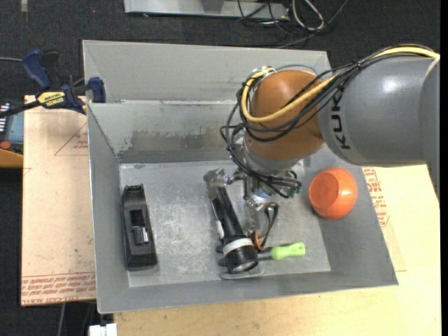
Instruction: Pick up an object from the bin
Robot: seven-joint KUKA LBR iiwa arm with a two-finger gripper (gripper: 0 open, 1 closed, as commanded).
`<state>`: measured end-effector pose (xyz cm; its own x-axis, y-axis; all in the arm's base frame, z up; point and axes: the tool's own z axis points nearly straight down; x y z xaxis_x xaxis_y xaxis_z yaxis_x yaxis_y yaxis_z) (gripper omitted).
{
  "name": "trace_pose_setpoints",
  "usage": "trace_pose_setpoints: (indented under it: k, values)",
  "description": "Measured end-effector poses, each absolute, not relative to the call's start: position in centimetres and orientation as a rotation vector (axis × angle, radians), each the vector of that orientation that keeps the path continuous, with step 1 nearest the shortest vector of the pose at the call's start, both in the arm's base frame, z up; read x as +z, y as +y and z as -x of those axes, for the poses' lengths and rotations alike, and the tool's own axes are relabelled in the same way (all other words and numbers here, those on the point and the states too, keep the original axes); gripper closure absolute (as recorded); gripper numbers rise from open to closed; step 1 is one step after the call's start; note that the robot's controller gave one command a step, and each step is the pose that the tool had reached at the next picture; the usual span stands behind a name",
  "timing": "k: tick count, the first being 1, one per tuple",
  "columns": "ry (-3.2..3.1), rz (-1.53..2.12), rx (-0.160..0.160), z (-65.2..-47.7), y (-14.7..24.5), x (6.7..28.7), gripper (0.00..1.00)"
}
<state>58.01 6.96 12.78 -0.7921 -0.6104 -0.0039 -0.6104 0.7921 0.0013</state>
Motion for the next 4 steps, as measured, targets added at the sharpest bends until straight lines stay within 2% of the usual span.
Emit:
trace_pose_setpoints:
  k: [1, 2, 3, 4]
  values:
    - [3.040, 0.779, 0.006, -58.9, 7.2, 9.1, 0.00]
    - [2.688, 1.607, 0.002, -60.3, 9.6, 7.4, 1.00]
    - [2.625, 1.710, 0.003, -60.6, 10.0, 7.1, 1.00]
    - [2.634, 1.710, 0.012, -60.2, 10.0, 8.6, 1.00]
